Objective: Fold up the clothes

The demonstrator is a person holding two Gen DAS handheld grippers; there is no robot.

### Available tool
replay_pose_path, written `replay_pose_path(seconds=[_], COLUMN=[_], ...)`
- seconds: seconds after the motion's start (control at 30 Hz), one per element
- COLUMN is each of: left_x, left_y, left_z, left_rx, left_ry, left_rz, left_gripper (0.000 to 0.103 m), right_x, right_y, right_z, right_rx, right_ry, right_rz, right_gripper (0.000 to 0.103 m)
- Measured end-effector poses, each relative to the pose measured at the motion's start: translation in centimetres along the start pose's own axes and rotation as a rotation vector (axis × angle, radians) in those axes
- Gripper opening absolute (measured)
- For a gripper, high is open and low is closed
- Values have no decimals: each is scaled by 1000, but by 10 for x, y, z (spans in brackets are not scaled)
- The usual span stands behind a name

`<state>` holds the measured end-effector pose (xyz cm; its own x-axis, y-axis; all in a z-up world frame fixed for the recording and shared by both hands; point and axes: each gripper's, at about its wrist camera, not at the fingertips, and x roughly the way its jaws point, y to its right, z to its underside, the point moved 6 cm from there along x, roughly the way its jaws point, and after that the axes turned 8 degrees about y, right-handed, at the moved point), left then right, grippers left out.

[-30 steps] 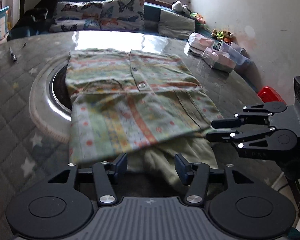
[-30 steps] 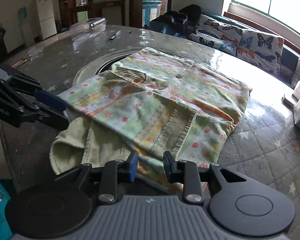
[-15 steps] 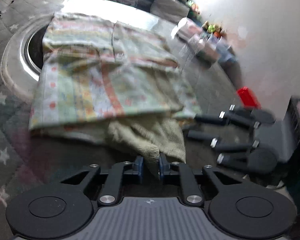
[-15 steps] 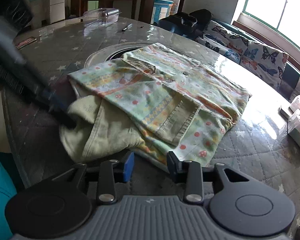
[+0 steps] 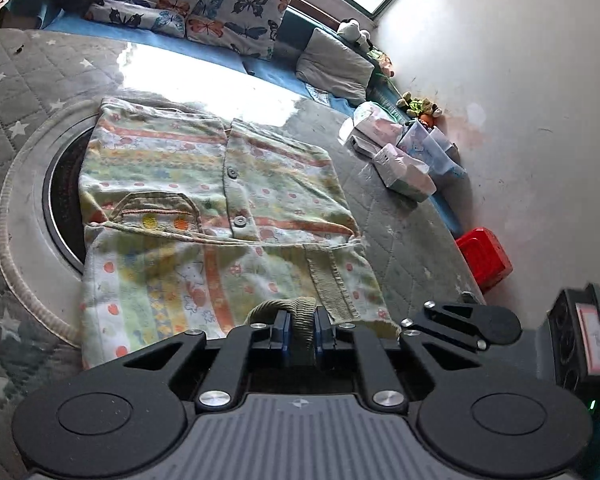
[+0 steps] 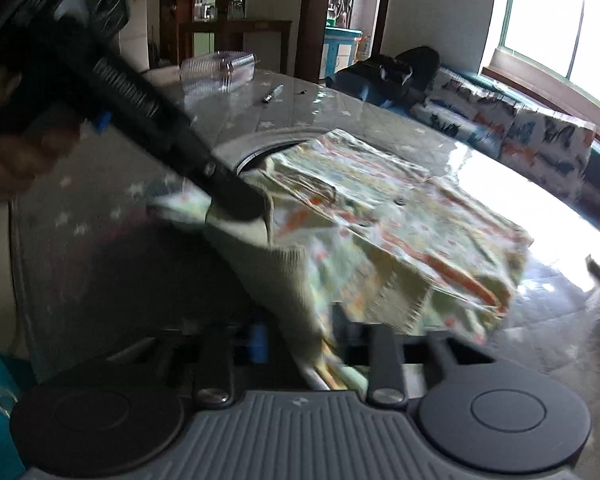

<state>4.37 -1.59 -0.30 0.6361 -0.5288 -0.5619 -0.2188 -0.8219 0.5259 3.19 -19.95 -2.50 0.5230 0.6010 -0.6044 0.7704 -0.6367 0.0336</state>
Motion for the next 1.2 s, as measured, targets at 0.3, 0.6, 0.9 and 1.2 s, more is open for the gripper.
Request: replay_pose_path(seconds=[0.3,0.6,0.9,1.2], left_x=[-40,-23,-12,-49], left_y=[-19,-12,-19,1], left_z=[8,34,44,48], left_rx=[207,590,786,719], left_ry=[121,143,154,166], left_rz=[-124,-248,-256,-175], left_gripper=[58,61,15,8], right_x=[11,17,10,-41], right_y=[33,42,43,23], right_z=[-27,-37,-35,-34], right_rx=[157,203,233,181], right_ry=[34,50,87,142], right_rz=[8,20,31,-14], right_gripper=[10,9,6,4])
